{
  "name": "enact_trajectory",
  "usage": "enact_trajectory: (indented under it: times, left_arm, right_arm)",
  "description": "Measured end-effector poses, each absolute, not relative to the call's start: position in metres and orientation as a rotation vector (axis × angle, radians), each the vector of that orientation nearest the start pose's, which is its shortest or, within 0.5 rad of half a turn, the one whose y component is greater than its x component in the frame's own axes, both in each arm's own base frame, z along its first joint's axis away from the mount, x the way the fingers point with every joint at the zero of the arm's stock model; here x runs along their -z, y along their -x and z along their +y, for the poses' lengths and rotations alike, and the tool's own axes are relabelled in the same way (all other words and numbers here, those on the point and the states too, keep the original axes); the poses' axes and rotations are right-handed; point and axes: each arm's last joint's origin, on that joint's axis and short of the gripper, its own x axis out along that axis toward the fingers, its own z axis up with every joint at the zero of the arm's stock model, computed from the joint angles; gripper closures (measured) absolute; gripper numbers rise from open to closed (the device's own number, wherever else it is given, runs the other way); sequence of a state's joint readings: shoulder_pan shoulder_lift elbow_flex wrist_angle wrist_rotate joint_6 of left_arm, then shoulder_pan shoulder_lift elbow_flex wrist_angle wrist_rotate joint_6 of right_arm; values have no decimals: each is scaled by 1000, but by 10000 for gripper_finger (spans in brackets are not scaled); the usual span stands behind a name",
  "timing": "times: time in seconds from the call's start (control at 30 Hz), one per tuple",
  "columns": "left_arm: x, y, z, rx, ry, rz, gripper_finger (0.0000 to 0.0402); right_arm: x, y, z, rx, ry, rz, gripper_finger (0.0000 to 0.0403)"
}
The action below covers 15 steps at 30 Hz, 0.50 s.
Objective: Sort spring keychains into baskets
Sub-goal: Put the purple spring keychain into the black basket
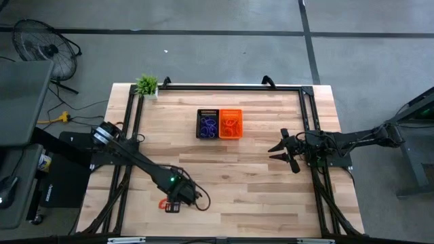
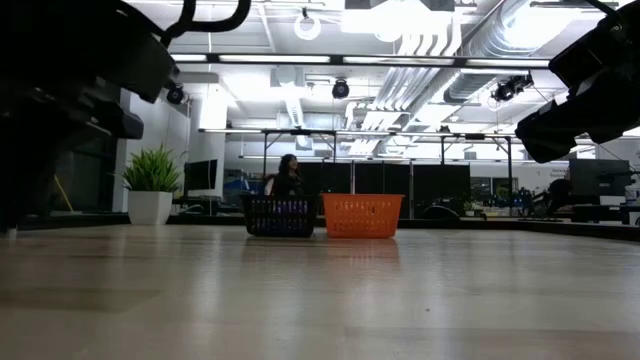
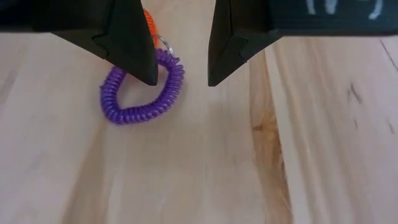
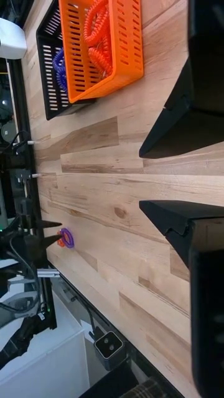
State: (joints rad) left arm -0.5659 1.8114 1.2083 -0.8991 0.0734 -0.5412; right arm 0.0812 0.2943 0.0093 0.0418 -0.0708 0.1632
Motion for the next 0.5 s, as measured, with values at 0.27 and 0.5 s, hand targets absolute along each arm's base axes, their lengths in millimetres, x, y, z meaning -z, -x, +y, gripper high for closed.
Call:
enact_trajectory:
  times: [0.27, 0.5]
  left_arm:
    - [-173, -274, -182, 231, -69, 1514, 263]
    - [-172, -271, -186, 307, -181, 1493, 263]
  right_arm:
    - [-145, -113, 11, -131, -161, 255, 289]
    - [-145, -113, 11, -131, -161, 256, 289]
